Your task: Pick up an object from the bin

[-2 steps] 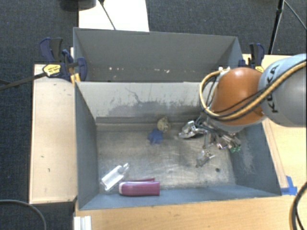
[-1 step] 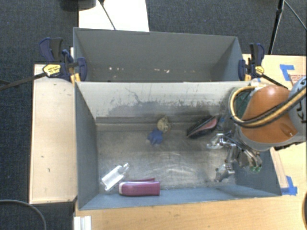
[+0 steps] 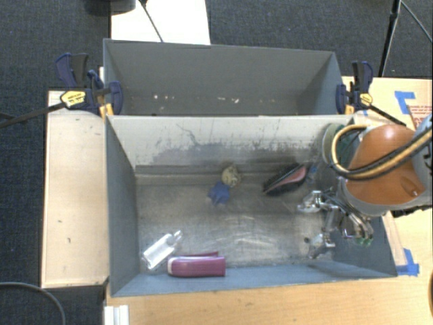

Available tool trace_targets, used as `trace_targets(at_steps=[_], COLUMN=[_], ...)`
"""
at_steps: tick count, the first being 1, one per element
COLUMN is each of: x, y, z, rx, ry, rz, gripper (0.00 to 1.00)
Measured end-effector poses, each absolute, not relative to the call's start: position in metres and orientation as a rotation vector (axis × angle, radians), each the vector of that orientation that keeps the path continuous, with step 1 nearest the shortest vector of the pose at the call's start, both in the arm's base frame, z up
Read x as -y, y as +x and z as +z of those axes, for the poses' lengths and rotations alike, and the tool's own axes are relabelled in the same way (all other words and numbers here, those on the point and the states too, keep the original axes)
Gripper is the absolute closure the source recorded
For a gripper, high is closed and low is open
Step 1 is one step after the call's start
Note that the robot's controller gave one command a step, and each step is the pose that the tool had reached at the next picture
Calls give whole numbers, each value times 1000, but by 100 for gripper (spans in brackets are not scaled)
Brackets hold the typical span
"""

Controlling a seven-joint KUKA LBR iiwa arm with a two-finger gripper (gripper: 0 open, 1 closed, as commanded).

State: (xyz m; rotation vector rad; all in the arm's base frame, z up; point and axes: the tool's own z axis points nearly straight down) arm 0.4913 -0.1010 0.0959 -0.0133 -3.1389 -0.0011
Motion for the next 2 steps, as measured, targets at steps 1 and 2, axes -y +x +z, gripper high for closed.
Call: trace_targets(at_steps=[1,2], x=[56,23], y=[558,509], z=[86,155], rx=[3138,3021], ry=[-51,871], rz=[-4,0], gripper=[0,0])
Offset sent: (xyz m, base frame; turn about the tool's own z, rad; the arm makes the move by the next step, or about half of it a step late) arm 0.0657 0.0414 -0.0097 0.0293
